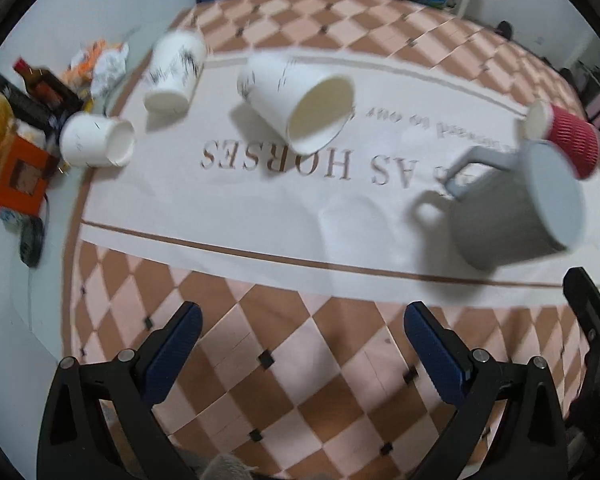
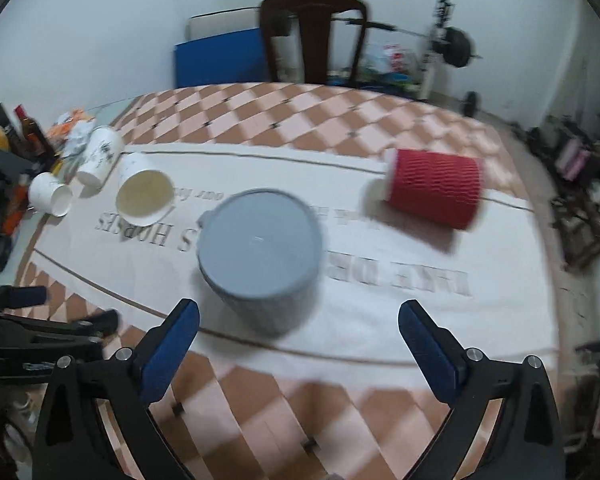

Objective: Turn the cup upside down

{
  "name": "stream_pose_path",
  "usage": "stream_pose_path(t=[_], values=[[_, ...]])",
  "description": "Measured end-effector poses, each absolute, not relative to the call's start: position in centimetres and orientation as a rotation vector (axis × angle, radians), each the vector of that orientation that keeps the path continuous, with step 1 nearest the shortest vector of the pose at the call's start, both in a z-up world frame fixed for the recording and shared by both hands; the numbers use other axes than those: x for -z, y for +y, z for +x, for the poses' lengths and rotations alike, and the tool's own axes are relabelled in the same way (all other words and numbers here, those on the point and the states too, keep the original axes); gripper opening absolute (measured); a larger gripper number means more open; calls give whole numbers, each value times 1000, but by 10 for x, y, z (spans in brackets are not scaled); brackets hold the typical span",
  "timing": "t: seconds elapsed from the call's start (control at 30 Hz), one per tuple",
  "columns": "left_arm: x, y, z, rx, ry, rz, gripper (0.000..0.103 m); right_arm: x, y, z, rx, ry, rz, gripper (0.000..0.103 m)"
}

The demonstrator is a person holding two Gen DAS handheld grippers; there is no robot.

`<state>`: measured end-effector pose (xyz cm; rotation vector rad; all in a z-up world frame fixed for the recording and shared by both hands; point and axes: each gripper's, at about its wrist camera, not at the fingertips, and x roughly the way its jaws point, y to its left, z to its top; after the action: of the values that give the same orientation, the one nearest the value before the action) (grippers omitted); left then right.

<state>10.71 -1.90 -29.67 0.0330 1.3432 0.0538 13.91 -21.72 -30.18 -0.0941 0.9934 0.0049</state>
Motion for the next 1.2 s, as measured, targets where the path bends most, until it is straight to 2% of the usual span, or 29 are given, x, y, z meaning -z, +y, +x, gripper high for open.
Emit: stream_pose_path(t=[0.4,0.6,0.93,1.2], values=[[144,-9,31,122,1087,23,103,153,-222,27,227,892,-31,103],[91,-3,-6,140,1009,37,103,88,-209,-23,304,856,-21,103],[43,4,-47,145,948,27,103,26,-193,-79,307,814,13,103],[24,2,-61,108,921,25,103,0,-194,-96,292,784,4,103]])
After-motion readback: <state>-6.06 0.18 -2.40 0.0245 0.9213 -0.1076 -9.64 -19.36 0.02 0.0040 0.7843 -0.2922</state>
